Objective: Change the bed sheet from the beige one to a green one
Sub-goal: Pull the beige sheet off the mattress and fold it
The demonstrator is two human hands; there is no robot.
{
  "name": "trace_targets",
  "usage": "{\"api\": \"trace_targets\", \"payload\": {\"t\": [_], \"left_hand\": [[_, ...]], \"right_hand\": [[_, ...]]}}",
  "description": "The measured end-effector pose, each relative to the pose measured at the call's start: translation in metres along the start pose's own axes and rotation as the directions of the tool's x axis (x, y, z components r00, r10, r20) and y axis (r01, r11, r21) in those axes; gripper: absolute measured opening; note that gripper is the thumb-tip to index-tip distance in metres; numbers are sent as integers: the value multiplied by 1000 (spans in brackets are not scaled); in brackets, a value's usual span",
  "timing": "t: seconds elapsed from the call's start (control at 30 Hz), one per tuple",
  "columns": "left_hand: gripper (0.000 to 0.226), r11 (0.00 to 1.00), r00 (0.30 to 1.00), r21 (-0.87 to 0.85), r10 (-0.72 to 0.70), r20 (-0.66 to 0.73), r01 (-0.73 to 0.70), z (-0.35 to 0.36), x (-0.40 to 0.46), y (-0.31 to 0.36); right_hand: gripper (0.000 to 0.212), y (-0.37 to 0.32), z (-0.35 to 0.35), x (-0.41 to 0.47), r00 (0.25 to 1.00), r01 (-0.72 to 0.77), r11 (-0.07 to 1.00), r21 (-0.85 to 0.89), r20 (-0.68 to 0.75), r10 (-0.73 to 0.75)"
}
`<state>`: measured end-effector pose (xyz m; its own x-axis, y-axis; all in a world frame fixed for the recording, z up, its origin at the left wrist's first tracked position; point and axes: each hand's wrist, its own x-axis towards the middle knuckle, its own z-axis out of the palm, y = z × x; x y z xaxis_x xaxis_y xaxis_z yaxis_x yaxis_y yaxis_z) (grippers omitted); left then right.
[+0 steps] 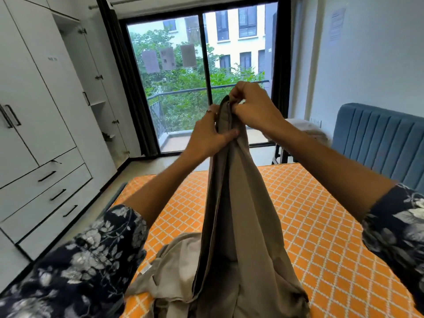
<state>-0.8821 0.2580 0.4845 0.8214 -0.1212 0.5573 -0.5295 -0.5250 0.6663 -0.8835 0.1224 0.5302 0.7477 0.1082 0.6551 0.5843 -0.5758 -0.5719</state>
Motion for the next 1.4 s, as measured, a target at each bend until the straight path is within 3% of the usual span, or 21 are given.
{"api": "trace_targets", "payload": {"t": [0.23,0.37,0.53,0.63,0.73,0.93,1.07,1.13,1.23,1.3,1.37,1.4], "left_hand": [[57,999,987,41,29,-160,-23,64,-86,-64],[50,998,987,10,-52,-153,54,92,-122,-92],[40,990,986,124,-50,-162,70,118,-142,-112],[48,972,989,218,-54,-140,84,134,-152,-122],[51,941,973,264,-181,-141,213,145,-156,-133],[20,818,893,358,-416,-169,449,145,-163,-160],[26,779,843,324,-513,-163,536,132,-164,-181],[23,803,866,332,-488,-108,495,121,-156,-185],[17,872,936,349,-347,-55,344,98,-123,-168],[23,861,971,468,-239,27,199,83,-95,-145],[36,804,971,588,-201,132,86,75,-68,-114],[37,789,966,613,-182,185,31,75,-57,-99]], "right_hand": [[15,18,-15,2,996,-80,993,87,-33,83],[14,35,-27,7,988,-124,984,124,-72,134],[20,54,-48,9,975,-184,969,163,-96,201],[22,63,-62,7,966,-215,963,162,-110,234],[22,68,-74,7,963,-226,961,160,-112,245],[18,82,-112,12,943,-245,957,153,-193,272],[14,117,-150,20,896,-312,941,132,-287,338],[12,146,-167,20,858,-364,921,139,-336,389],[8,197,-191,15,722,-498,848,184,-454,522],[24,227,-195,10,653,-564,802,197,-487,580],[28,219,-176,-2,657,-585,784,206,-447,607],[23,208,-159,-11,704,-586,790,182,-369,607]]}}
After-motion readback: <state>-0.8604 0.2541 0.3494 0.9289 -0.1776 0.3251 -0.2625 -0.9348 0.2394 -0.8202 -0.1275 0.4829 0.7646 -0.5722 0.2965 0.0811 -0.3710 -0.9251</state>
